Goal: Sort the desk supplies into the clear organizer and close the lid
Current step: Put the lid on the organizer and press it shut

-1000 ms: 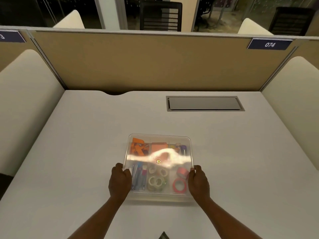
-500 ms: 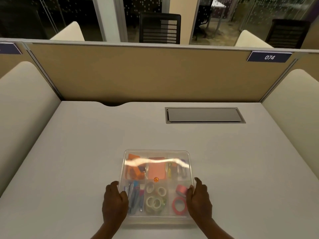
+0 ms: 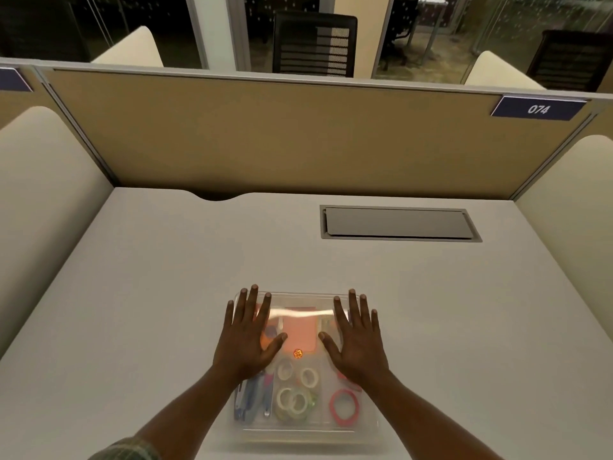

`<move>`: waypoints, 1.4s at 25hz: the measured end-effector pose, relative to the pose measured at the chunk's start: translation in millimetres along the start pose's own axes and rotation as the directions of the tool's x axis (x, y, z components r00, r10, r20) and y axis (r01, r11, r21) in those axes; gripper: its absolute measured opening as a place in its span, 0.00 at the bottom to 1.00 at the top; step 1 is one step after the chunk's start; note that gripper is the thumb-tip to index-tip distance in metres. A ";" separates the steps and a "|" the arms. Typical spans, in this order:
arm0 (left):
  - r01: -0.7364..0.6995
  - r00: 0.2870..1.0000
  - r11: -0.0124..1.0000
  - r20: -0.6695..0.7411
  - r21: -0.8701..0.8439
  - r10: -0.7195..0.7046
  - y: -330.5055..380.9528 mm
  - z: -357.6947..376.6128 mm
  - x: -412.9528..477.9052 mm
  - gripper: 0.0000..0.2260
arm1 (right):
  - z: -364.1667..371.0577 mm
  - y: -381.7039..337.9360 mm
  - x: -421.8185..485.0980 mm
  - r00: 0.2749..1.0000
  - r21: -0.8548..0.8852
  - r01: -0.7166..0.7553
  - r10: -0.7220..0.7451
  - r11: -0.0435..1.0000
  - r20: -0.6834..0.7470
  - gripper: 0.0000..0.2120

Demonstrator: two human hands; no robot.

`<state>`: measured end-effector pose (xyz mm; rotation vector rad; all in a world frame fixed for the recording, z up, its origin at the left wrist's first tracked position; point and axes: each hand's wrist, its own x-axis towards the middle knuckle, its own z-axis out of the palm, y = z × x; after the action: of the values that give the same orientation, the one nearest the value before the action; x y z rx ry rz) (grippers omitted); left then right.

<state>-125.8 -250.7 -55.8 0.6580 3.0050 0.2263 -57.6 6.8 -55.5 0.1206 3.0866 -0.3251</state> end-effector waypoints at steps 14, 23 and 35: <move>0.010 1.000 0.999 -0.012 -0.035 -0.011 14.7 -15.6 -20.2 0.40 | -13.2 2.5 -21.7 0.999 0.121 0.038 -0.033 0.992 -0.042 0.40; 0.119 0.992 0.991 -0.028 -0.057 -0.121 44.5 -0.2 -100.0 0.46 | 4.1 -2.0 -81.2 1.000 0.204 0.003 0.001 0.979 -0.021 0.43; 0.194 0.974 0.979 -0.109 -0.061 -0.199 34.5 -15.0 -101.0 0.37 | 23.8 -58.8 -44.9 0.998 0.163 0.065 -0.063 0.984 -0.016 0.42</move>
<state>-21.2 -264.0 -33.2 0.3505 3.1341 0.3388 -17.0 -58.8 -64.7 0.0274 3.0749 -0.5826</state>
